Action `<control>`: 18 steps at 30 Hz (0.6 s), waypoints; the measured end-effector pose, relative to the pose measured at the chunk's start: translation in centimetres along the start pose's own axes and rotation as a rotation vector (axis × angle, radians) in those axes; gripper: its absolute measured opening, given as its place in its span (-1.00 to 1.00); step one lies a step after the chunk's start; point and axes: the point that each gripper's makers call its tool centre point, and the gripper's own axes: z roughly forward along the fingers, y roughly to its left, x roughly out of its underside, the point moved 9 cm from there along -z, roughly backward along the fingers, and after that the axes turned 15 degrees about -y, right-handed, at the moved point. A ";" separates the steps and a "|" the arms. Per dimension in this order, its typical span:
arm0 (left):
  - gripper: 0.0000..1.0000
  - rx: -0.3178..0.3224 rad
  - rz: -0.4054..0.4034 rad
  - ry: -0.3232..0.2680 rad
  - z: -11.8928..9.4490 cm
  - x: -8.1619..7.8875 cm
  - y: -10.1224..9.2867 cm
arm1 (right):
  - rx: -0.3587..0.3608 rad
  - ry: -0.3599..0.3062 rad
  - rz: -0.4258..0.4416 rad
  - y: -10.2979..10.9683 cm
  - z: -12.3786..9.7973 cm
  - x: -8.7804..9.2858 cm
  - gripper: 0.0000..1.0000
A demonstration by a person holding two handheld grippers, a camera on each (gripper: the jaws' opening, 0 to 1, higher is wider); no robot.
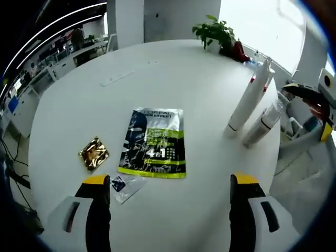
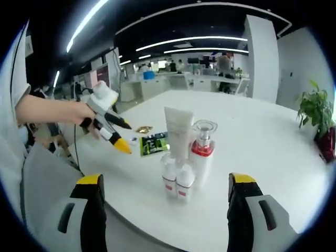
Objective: Arrange the skincare products in the storage area until every visible bottle or jar stands upright without overlapping.
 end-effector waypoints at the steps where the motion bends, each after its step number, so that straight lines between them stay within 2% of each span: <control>1: 0.74 0.002 0.003 0.008 0.3 0.0 0.2 | 0.004 -0.001 0.002 0.0 0.0 0.0 0.94; 13: 0.71 0.032 0.037 0.057 3.2 -1.0 1.5 | 0.016 0.001 0.014 -0.2 0.0 0.1 0.93; 18: 0.73 0.051 0.059 0.100 4.5 -1.5 1.6 | 0.020 0.004 0.015 -0.3 0.0 0.2 0.92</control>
